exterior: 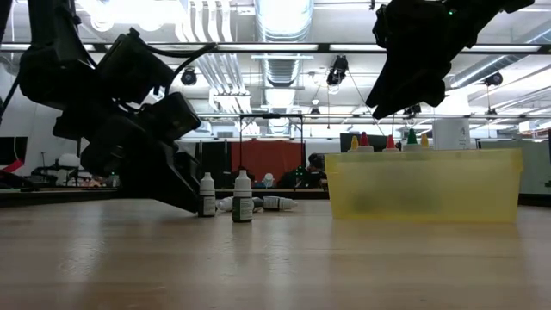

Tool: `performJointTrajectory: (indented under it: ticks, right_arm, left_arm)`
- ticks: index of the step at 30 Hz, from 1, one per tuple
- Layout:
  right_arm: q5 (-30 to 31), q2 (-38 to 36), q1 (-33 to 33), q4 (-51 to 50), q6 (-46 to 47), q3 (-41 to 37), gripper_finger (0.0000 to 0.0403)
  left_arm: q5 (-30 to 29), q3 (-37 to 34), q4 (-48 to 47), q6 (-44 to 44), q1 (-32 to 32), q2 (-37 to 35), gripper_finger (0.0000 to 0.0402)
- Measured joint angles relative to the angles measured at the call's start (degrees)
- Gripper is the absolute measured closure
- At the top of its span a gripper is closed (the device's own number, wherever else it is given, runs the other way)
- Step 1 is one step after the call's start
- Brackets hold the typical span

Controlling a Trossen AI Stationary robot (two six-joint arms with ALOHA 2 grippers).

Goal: Pick & Place food coloring
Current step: Put the small black food coloring bottle into the yellow bin

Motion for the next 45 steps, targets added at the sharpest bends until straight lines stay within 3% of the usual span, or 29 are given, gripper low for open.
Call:
performJointTrajectory:
  ticks: [8,14,31,36,45]
  right_arm:
    - [0.00,-0.01,0.00,0.00,-0.02,0.00,0.0232]
    - [0.00,0.01,0.00,0.00,-0.01,0.00,0.0232]
    - [-0.13,-0.01,0.00,0.06,-0.01,0.02,0.0232]
    - [-0.27,0.00,-0.04,0.17,-0.59,1.40,0.0232]
    - [-0.46,-0.01,-1.48,-0.36,-8.82,9.46,0.0230]
  left_arm:
    - [-0.42,0.08,-0.26,-0.15,0.07,0.00,0.0290]
    - [1.00,1.21,-0.95,-0.42,0.02,0.00,0.0325]
    - [1.58,3.78,-1.73,-0.53,0.00,-1.74,0.0339]
    - [2.24,9.22,-13.57,0.09,0.10,-5.99,0.0339]
    - [2.33,23.93,-42.55,9.80,2.26,-11.16,0.0339]
